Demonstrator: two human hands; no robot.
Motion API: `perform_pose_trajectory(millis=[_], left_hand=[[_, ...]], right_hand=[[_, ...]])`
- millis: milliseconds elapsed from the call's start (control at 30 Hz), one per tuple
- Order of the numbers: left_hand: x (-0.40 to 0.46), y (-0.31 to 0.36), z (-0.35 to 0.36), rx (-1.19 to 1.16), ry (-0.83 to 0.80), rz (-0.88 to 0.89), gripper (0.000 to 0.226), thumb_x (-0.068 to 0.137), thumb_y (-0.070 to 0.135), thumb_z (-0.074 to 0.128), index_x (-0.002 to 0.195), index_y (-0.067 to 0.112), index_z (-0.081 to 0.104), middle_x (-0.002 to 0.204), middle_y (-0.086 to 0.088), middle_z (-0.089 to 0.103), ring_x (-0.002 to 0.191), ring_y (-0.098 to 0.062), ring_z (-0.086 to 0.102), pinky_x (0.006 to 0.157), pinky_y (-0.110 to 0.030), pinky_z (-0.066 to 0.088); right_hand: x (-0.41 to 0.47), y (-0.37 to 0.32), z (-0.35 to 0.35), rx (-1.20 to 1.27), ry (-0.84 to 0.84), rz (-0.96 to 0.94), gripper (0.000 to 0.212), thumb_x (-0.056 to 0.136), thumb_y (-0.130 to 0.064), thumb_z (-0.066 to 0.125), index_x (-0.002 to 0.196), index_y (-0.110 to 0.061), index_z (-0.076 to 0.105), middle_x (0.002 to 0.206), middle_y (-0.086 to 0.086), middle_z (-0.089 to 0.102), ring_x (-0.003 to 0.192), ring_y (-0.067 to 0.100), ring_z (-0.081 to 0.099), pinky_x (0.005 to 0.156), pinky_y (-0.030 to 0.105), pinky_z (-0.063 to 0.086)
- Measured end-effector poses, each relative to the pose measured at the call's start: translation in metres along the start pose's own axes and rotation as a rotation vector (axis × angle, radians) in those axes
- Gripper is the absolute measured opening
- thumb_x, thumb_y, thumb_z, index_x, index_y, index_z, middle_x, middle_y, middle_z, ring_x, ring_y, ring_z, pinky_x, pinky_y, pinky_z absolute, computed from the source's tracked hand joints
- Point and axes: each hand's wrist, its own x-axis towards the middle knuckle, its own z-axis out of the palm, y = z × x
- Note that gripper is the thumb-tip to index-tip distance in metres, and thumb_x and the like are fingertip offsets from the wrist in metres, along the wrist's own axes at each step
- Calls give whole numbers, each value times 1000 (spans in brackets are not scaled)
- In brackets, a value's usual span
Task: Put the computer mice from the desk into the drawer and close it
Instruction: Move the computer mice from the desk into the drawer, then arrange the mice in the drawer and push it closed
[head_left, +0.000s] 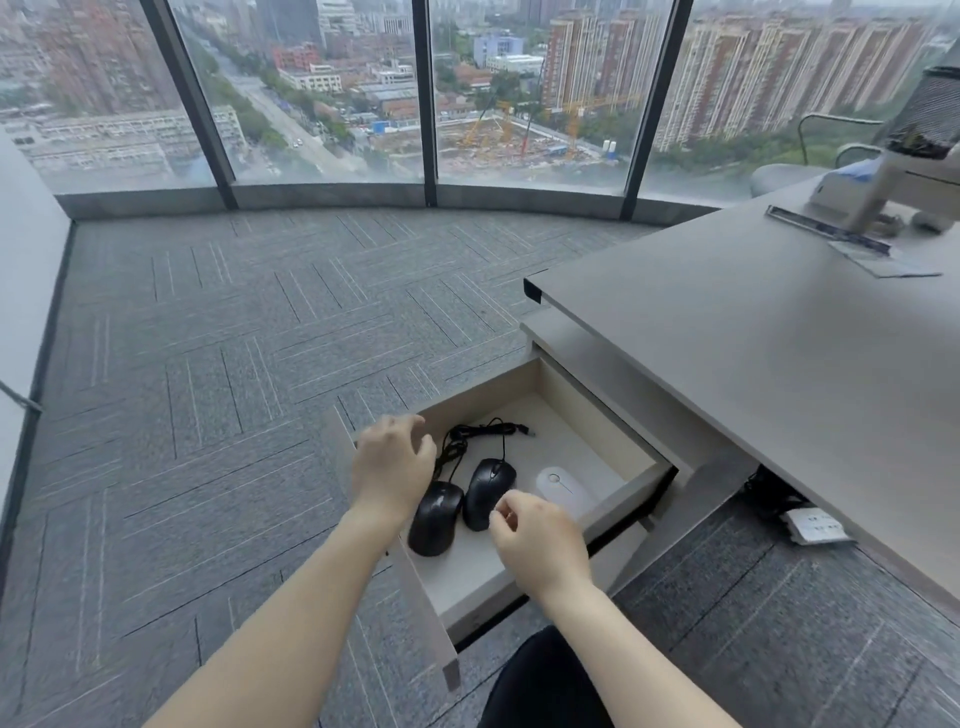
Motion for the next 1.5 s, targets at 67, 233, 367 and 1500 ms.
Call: perform_pose_trajectory(millis=[67,233,367,1500], left_hand=[[-14,-13,-11,-47,76,-38,36,92,28,50,125,17,60,125,-8,57,117,-27,49,91,-34,39],[-57,-37,-20,-212,53,-257,49,96,27,46,142,11,42,144,-14,42,129,-30,42,100,-40,37],[-87,-48,-17,-425,-68,-411,37,97,24,39,131,13,49,131,-8,57,129,-29,46,100,-42,39],[-18,126,112,-1074,-513,-546,24,97,40,36,84,28,54,92,12,53,116,-31,57,102,-42,46]], right_hand=[[-22,-5,6,68,-42,-34,25,91,-38,46,82,-20,61,81,-2,67,76,18,61,68,39,53],[-59,-10,25,155,-96,-87,37,87,-57,52,99,-24,63,99,-7,61,91,10,57,81,34,52],[-82,-13,34,64,-111,-125,73,72,-79,51,124,-28,56,122,-7,53,117,10,44,96,34,46],[-7,127,-45,375,307,583,108,79,-61,66,155,-12,8,162,14,21,145,32,29,108,48,37]])
